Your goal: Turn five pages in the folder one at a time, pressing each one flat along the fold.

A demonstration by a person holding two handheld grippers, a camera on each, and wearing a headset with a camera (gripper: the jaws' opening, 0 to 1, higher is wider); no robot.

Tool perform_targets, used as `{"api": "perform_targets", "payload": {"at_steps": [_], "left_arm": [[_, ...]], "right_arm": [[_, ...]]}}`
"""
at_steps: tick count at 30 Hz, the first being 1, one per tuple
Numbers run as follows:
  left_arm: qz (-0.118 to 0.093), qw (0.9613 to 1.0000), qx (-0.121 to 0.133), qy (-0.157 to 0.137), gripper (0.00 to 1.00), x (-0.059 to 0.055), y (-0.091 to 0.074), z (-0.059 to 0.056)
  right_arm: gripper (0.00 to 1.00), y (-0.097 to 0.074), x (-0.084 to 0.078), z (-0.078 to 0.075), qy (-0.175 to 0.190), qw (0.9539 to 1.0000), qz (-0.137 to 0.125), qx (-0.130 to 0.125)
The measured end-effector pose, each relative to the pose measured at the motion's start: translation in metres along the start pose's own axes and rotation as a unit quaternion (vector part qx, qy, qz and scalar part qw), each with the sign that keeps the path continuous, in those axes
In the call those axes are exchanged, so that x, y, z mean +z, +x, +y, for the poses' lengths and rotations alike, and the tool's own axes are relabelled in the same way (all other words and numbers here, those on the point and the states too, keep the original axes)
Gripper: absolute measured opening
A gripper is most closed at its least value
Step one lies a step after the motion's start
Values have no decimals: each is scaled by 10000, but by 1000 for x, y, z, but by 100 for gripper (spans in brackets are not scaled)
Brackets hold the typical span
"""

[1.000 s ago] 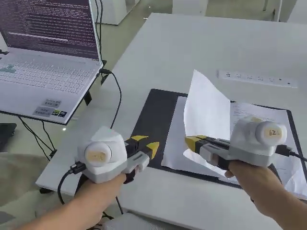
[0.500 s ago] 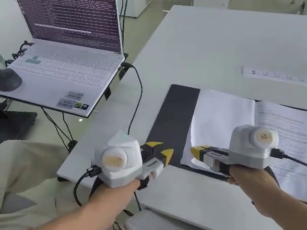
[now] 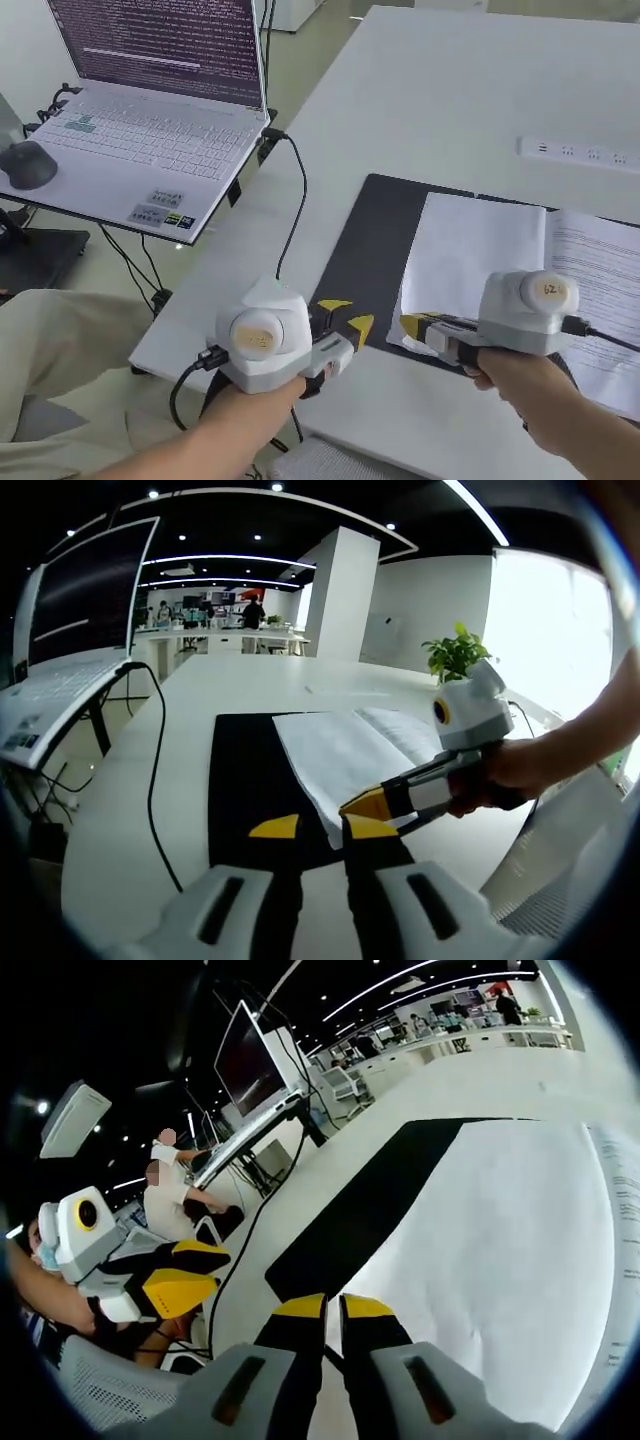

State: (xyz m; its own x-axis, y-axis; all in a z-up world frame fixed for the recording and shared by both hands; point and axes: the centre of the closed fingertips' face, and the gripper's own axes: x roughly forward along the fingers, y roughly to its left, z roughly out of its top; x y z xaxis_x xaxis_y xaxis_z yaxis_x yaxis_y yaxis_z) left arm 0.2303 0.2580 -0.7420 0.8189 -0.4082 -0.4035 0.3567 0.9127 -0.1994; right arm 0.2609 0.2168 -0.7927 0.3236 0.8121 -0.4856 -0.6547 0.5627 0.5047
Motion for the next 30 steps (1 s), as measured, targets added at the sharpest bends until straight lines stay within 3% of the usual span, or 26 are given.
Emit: {"api": "perform_targets", "payload": {"at_steps": [2,7,10,13,18,24,30], "left_arm": [[40,10000,-25,59,14,-1,4,-2],[111,9997,-178,137,12,-4,17,-10],[184,9991,-306,219,12,-6,29,-19],[274,9978,-478,368,10,-12,44,-31],[510,9951,-635,556,9,-22,67,-45],[690,9943,-554,600,9,-30,86,-46],[799,9946,-376,539,8,-37,94,-45]], "right_arm": [[9,-2,3,4,154,9998,-89,119],[4,-25,15,-2,200,9992,-343,69],[4,-46,29,-14,393,9971,-652,-10],[1,-72,42,-34,562,9939,-931,-175],[0,-100,52,-60,702,9904,-1133,-376],[0,-122,60,-81,1007,9846,-1337,-506],[0,-126,58,-98,1432,9795,-1343,-451]]}}
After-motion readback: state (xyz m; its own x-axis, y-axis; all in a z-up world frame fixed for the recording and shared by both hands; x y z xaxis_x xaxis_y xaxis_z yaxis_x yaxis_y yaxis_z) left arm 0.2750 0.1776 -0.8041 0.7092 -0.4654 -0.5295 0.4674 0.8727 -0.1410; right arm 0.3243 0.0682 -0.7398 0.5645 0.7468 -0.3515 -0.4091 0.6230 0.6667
